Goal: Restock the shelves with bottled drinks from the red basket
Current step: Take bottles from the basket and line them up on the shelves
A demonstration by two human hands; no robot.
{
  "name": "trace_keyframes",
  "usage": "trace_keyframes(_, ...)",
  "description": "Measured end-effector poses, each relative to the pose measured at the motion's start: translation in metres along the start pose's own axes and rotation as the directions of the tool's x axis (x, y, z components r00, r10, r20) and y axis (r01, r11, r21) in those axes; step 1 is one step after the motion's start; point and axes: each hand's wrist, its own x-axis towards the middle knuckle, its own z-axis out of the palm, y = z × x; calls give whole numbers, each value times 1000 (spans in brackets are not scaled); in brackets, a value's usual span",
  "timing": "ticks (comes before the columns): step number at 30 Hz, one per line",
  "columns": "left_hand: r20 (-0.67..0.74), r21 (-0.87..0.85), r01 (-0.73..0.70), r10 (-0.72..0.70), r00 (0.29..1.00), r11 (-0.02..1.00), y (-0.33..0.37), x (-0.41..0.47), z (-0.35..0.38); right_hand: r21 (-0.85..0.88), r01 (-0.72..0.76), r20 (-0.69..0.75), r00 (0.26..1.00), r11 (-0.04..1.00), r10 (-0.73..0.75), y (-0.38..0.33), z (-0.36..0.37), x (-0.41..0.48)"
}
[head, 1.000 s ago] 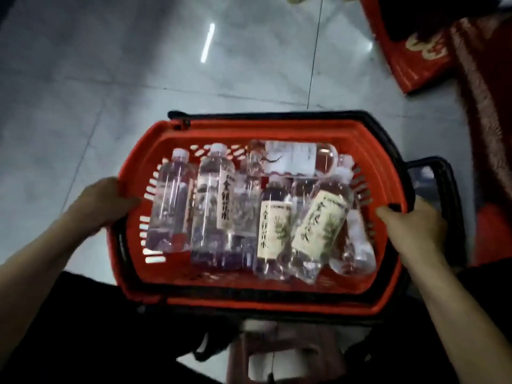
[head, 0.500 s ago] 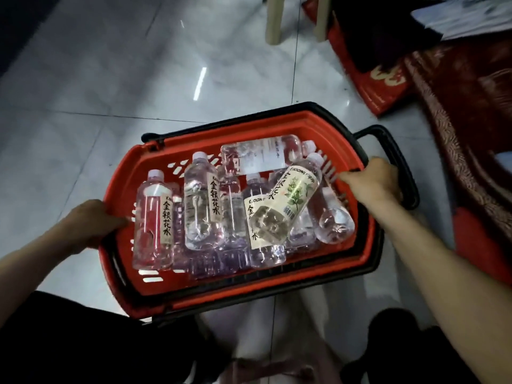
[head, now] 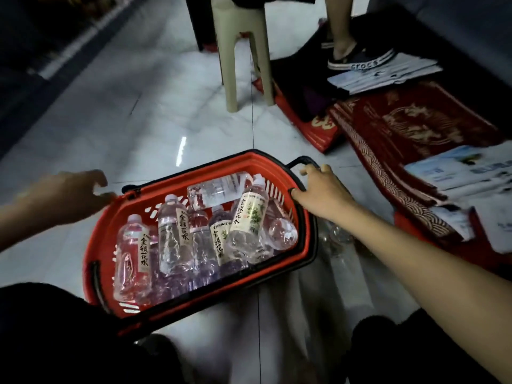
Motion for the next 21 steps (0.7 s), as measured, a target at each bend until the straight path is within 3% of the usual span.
trace_keyframes(5,-71,102,-144,152,986,984,110,-128,-107,151,72,24,997,986,-76,-3,-30,-21)
trace_keyframes(12,120,28,-229,224,967,973,142,-124,-98,328,9,156,986,945,-64,-2,-19,-31)
trace_keyframes(15,255,-105,-184,205,945,977,149,-117,-85,417,-83,231,973,905,-17,-7,-9,-31)
trace_keyframes(17,313,-61,-148,160,936,987,154,-109,-68,339,-113,236,971,934,32,-6,11,-30)
trace_keyframes(19,353,-30,-61,67,933,998,153,-96,-39,232,-121,164,983,965,84,0,38,-30)
trace_keyframes(21,350,1,17,-16,937,1000,147,-85,0,246,-34,27,999,969,28,8,59,-36)
